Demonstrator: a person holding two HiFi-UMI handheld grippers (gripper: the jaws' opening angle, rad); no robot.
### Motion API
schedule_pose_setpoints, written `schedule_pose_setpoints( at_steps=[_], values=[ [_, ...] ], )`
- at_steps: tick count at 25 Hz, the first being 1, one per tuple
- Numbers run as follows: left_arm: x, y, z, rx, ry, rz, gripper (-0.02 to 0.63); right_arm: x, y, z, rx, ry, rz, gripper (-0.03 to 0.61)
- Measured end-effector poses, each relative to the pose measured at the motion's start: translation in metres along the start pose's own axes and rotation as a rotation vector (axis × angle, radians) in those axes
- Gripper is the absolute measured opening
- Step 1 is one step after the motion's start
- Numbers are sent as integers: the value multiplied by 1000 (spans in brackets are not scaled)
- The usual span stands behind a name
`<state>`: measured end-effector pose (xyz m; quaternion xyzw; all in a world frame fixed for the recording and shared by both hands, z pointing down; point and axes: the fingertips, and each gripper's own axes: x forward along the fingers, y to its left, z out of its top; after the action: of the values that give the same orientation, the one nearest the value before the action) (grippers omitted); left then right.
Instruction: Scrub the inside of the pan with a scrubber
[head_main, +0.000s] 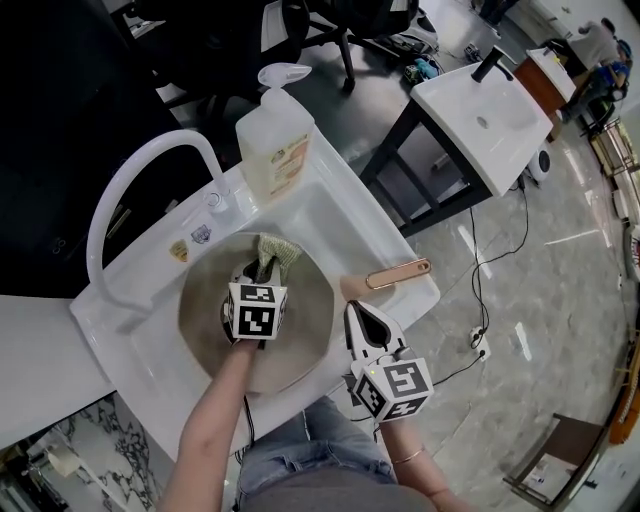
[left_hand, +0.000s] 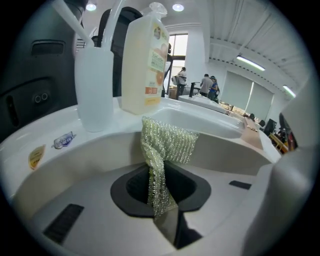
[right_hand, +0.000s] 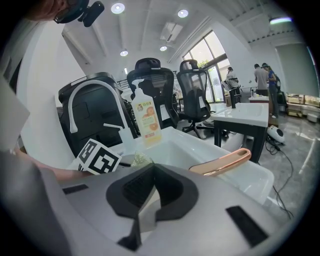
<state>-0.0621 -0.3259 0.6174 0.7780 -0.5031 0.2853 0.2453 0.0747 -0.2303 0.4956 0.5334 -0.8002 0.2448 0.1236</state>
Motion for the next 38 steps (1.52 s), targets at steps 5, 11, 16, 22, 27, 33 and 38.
schedule_pose_setpoints(
  at_steps=[5,11,16,22,27,33,38],
  values=[
    [-6,27,-5,-40,22,129,66,2,5,4,-3,-7,18,11],
    [-25,72,-13,-108,48,288,66,-1,12,9,-16,-18,35,11],
    [-46,92,-19,-131,76,388,69,-7,17,11,-29,-27,40,11],
    [-77,110,-29,-213,88,519,69,-14,24,21,-42,-53,54,11],
    [-105,120,-37,-326,79,585,69,-23,28,25,-51,-72,66,11],
    [-133,122,-34,-360,31,652,69,-32,34,29,-61,-91,89,11],
    [-158,118,-25,-409,-39,637,68,-39,40,31,-67,-100,113,11]
  ],
)
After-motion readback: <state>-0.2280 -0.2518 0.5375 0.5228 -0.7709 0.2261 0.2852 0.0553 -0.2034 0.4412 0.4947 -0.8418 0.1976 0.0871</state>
